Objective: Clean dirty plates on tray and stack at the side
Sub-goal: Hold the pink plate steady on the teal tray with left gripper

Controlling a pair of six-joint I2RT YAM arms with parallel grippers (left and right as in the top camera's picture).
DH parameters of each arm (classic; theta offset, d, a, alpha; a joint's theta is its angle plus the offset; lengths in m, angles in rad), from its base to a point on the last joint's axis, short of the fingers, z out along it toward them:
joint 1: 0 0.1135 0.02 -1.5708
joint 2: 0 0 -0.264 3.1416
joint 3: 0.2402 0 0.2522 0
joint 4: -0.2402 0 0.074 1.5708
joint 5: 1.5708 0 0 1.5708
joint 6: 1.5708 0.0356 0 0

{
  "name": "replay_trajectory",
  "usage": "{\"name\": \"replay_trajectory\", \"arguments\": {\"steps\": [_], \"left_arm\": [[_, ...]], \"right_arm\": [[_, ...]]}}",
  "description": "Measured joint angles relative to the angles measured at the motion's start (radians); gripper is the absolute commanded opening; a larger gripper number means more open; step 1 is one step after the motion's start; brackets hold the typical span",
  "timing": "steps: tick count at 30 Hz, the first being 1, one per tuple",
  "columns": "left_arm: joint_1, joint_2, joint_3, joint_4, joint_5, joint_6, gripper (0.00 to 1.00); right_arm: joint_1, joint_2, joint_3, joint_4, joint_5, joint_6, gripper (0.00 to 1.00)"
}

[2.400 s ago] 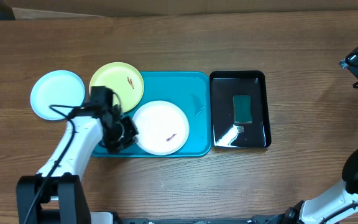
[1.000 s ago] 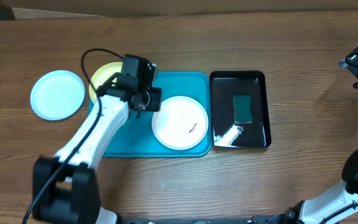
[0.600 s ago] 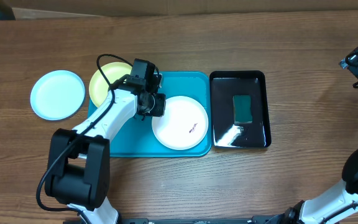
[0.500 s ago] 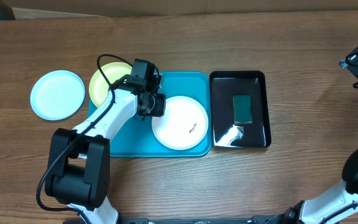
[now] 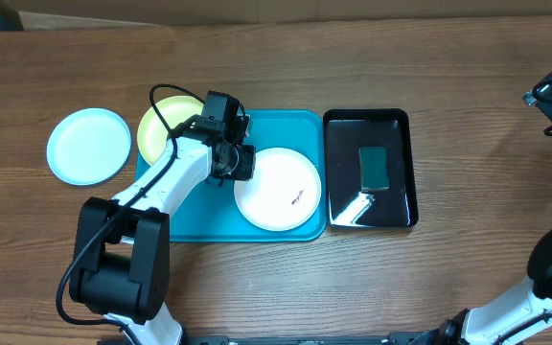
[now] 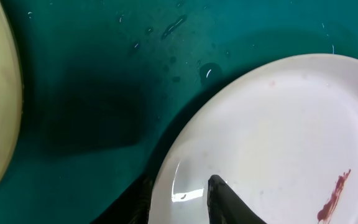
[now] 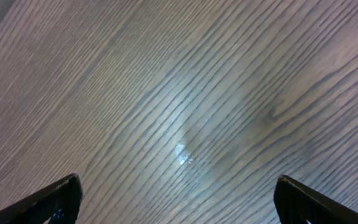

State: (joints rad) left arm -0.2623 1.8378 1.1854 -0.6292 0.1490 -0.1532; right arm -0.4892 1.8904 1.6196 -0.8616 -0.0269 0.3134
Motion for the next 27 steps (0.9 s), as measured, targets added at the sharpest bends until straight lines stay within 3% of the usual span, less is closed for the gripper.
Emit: {"name": "replay_trajectory", "arguments": {"steps": [20, 27], "left_arm": [[0.000, 0.027, 0.000, -0.002, -0.006, 0.004, 0.29], [0.000, 0.027, 0.000, -0.013, -0.047, 0.006, 0.17]], "right_arm": [[0.000, 0.000, 0.000, 0.000, 0.000, 0.000, 1.00], [0.000, 0.000, 0.000, 0.000, 0.000, 0.000, 1.00]]}}
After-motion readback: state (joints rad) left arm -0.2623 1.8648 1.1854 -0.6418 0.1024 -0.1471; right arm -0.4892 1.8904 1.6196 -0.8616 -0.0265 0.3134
